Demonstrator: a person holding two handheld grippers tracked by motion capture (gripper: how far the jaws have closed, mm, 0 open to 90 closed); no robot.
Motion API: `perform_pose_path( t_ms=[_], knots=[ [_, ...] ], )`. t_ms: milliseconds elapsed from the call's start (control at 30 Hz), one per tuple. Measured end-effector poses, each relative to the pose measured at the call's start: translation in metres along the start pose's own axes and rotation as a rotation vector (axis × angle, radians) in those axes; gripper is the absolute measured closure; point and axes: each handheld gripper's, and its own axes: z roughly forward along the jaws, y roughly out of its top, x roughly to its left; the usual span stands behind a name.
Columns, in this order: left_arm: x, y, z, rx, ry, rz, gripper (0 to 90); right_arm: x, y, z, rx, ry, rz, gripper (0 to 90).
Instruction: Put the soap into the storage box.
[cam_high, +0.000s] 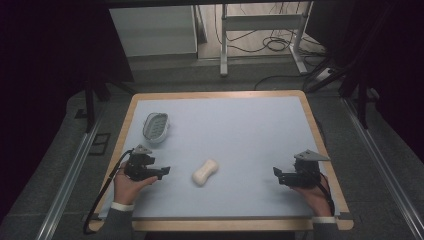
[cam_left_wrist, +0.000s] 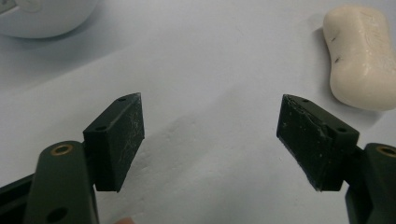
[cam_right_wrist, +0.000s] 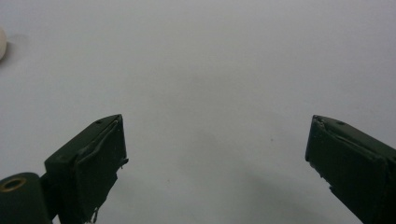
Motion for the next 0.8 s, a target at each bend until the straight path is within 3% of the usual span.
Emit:
perform_pose_path(
  t_ms=[200, 533, 800],
  knots=[
    [0.003, -0.001, -0.002, -0.003, 0.019, -0.009, 22.7, -0.001, 0.000, -0.001, 0.005, -0.005, -0.008, 5.0],
    [0.000, 0.002, -0.007, -0.016, 0.026, 0.006, 24.2, -0.005, -0.002, -0.001, 0.004, -0.004, 0.023, 5.8],
    [0.001, 0.004, -0.012, -0.017, 0.067, -0.024, 23.6, -0.011, -0.008, 0.003, 0.032, 0.019, 0.058, 6.1]
  ],
)
